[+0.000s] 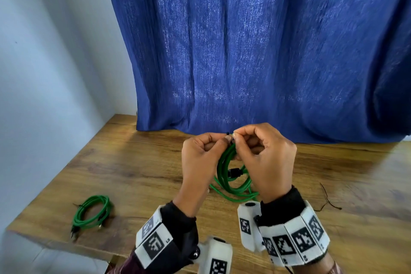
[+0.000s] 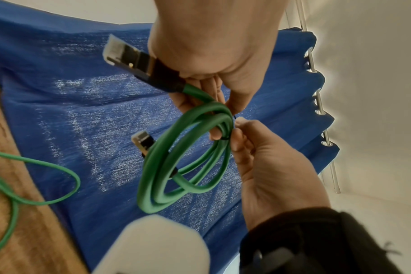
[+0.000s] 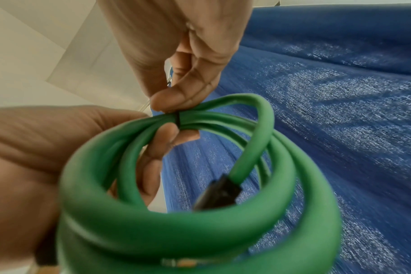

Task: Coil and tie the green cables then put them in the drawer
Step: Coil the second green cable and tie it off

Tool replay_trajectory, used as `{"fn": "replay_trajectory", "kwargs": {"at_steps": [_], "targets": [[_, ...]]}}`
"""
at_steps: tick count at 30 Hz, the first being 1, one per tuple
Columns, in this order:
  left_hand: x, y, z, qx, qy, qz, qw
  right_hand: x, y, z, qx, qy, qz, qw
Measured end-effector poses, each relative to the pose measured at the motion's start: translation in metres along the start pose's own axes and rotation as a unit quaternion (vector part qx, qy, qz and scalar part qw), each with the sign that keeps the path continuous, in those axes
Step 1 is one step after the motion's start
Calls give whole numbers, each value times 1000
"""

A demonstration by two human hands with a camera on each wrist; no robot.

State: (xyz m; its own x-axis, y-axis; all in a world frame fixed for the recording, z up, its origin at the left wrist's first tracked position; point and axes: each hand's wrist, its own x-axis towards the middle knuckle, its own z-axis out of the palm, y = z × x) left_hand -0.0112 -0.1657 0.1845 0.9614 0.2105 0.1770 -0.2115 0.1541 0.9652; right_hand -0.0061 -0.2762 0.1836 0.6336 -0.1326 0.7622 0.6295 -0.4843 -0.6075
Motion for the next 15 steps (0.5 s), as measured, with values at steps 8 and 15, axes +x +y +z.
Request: {"fn": "replay_trajectory", "kwargs": {"at_steps": [8,15], "targets": [[0,-2,1,66,14,44,997,2,1,-1,-8,-4,-5,1000],[1,-4,3,118,28,82,989,3,2,-2,-4,-13,-3,1000]]}}
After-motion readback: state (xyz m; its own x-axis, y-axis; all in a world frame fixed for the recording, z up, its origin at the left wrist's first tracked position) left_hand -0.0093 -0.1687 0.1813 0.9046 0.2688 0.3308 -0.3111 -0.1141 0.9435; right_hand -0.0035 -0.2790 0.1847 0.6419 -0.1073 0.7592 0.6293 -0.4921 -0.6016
